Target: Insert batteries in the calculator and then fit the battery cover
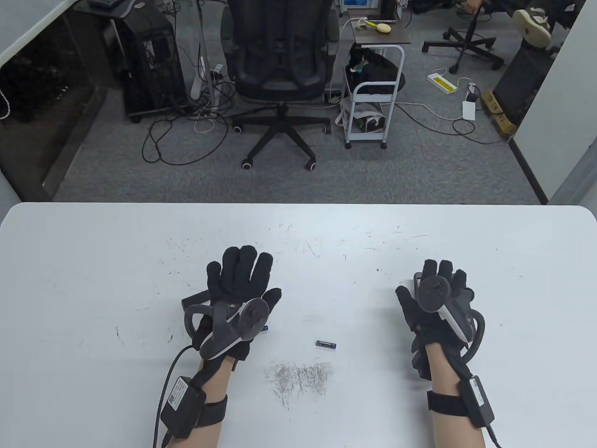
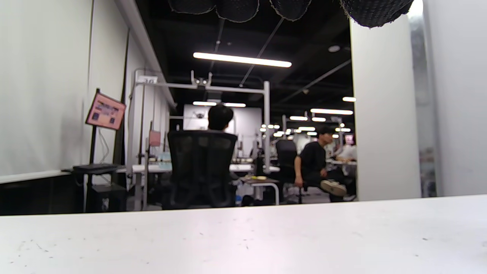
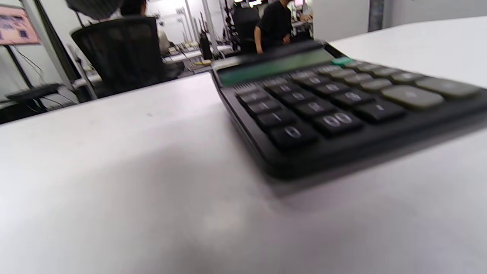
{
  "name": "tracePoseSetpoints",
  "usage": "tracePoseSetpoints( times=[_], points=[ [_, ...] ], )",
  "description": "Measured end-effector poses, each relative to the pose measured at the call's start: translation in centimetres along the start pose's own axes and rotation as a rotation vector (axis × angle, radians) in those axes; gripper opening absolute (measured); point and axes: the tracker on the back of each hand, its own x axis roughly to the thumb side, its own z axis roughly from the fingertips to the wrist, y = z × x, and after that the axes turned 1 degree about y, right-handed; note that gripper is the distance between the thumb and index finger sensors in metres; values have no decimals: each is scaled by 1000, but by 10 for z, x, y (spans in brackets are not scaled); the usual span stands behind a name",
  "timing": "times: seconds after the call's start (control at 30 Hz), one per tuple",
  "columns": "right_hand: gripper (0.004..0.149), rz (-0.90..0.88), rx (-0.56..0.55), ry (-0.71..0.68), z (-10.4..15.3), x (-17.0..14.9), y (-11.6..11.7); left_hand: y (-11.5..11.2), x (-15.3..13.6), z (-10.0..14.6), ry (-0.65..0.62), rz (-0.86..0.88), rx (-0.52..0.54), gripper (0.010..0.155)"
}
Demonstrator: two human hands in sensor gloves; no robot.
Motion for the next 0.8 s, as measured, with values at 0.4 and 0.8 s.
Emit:
tracePoseSetpoints(
  times=[0.4,0.8],
  points=[
    [95,59,167,160,-22,-25,40,0,3,0,-10,-5,-10,75],
    [94,-4,202,169,-25,-34,42,-1,7,0,-20,-14,-24,75]
  ],
)
